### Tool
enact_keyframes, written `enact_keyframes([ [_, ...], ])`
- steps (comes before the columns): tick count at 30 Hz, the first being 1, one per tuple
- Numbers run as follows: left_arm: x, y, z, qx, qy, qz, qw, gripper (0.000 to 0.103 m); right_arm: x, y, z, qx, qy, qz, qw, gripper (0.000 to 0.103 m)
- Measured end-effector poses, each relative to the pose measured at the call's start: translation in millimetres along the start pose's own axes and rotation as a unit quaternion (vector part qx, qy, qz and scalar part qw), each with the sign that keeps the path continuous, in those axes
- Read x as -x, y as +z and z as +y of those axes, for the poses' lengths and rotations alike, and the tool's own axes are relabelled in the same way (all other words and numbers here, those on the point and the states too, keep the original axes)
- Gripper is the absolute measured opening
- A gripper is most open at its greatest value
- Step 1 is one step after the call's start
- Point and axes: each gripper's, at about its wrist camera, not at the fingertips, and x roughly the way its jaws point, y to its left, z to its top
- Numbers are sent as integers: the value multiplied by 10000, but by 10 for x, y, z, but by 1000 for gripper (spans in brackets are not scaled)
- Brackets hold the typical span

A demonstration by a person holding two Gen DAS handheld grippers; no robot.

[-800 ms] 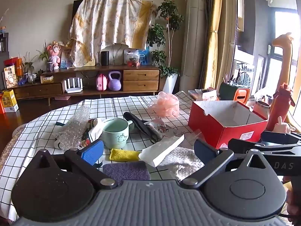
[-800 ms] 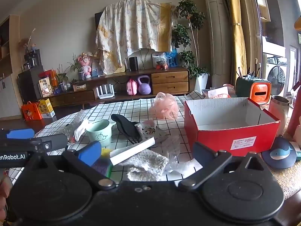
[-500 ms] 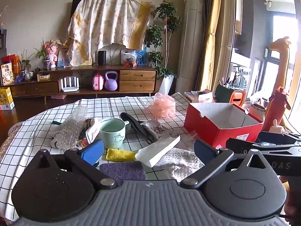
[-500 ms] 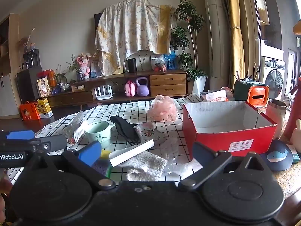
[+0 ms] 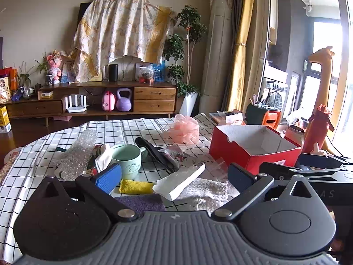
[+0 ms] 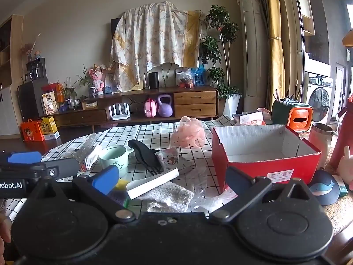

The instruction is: Organize soft objects

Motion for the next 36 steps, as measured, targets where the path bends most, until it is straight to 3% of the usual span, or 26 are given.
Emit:
enact_keyframes([
  [6,5,-4,48,69,146,-20,9999,103,37,4,44,85,31,-91,9999,103],
  [36,90,-3,57,181,127,-94,9997,103,113,-1,14,20,96,-200,9998,103],
])
